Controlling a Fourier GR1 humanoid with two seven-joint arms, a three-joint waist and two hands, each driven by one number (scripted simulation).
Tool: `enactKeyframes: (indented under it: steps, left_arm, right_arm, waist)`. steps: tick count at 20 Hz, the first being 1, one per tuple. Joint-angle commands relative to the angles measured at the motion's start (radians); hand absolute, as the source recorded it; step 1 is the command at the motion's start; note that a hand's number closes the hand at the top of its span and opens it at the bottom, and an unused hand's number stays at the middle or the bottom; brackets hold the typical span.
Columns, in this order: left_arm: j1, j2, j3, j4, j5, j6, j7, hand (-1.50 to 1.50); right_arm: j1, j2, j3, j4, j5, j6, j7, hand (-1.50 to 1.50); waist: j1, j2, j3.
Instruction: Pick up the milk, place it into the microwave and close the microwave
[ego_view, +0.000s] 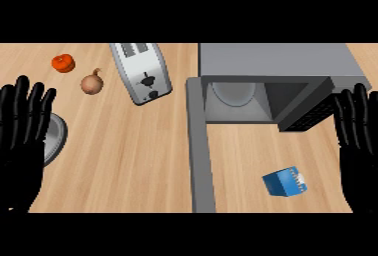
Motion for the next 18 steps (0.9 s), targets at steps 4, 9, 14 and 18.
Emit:
enactKeyframes:
  steps: [4, 9, 14, 18]
  left_arm:
    - [0.058, 0.058, 0.08, -0.049, 0.092, -0.063, 0.073, -1.5]
    - [0.08, 0.011, 0.117, -0.061, 0.304, -0.078, 0.178, -1.5]
    - [0.255, 0.014, 0.148, -0.219, 0.397, -0.146, 0.189, -1.5]
    - [0.295, 0.06, 0.246, -0.288, 0.493, -0.172, 0.243, -1.5]
  right_arm:
    - [0.154, -0.061, 0.054, -0.241, 0.096, 0.033, 0.082, -1.5]
    - [0.3, -0.088, 0.099, -0.377, -0.019, 0.135, 0.085, -1.5]
    - [0.38, -0.052, 0.149, -0.368, 0.084, 0.117, 0.037, -1.5]
    - [0.407, -0.048, 0.148, -0.416, 0.116, 0.091, 0.101, -1.5]
  waist:
    - [-0.004, -0.002, 0.009]
    - [-0.009, -0.004, 0.01]
    - [0.002, -0.001, 0.01]
    - [0.002, -0.001, 0.01]
